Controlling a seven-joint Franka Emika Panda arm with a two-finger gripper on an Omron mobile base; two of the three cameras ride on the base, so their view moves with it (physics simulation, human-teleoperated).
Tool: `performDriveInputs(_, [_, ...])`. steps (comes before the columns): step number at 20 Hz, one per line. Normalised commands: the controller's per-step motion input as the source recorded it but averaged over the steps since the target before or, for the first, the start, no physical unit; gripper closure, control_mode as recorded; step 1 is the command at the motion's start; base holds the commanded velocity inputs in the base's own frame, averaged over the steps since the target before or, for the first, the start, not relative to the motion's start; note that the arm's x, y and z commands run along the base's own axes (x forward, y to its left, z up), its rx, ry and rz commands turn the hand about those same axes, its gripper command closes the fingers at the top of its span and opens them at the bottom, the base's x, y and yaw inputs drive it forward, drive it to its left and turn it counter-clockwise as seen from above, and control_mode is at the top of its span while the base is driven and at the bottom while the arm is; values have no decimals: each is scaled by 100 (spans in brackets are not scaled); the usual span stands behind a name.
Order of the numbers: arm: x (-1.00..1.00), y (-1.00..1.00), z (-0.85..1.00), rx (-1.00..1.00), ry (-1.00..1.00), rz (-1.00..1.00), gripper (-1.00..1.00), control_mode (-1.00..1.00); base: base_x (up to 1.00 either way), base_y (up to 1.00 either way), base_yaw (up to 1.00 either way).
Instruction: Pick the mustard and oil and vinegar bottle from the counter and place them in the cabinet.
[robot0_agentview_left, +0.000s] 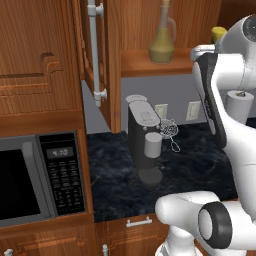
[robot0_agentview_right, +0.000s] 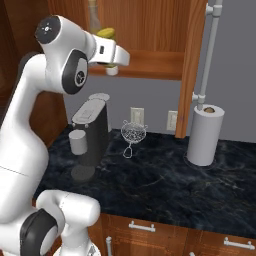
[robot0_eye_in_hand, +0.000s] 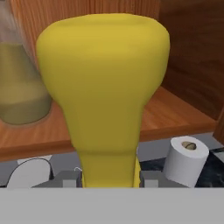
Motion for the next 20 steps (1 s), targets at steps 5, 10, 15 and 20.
performDriveInputs(5, [37,0,-18,0,0,0,100,-100,0,0,0])
performDriveInputs(10, [37,0,-5,0,0,0,100,-100,0,0,0])
performDriveInputs(15, [40,0,-5,0,0,0,100,-100,0,0,0])
performDriveInputs(20, [38,0,-4,0,0,0,100,-100,0,0,0])
